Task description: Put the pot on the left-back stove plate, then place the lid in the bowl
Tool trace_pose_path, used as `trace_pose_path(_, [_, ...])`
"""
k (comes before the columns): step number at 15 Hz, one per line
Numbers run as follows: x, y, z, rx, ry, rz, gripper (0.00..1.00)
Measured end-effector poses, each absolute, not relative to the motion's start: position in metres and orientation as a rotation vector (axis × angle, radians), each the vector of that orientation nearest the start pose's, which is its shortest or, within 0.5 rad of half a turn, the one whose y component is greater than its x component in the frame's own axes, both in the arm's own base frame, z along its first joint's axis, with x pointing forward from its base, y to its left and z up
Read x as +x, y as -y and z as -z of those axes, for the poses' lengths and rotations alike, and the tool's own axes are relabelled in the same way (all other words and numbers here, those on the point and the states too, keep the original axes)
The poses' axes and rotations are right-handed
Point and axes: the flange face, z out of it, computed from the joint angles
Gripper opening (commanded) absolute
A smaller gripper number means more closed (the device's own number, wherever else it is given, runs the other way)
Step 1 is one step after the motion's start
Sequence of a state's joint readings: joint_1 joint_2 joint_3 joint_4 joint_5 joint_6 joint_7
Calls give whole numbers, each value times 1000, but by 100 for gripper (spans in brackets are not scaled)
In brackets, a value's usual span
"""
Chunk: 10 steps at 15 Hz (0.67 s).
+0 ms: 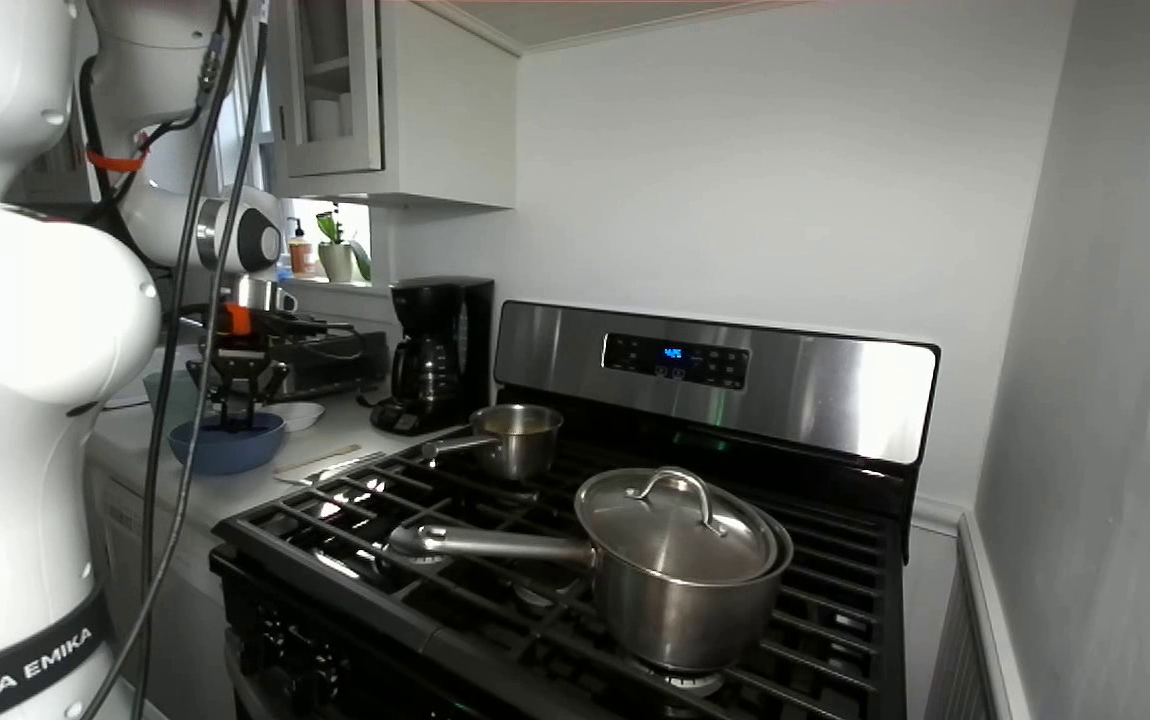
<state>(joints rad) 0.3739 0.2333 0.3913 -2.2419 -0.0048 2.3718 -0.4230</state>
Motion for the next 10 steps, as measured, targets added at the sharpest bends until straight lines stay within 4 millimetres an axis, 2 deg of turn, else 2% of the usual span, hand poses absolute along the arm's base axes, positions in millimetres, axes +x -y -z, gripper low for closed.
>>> trace_pose_path(4, [391,-390,-257,-2590,1689,-147,8])
trace_pose_path(5, [391,-395,-255,-2599,1684,-150,18])
trace_pose_path(6, [392,-401,-253,-2605,1679,-153,57])
trace_pose_path(7, [392,-405,-251,-2608,1676,-160,58])
trace_pose_path(10, [393,-418,-247,-2614,1664,-173,77])
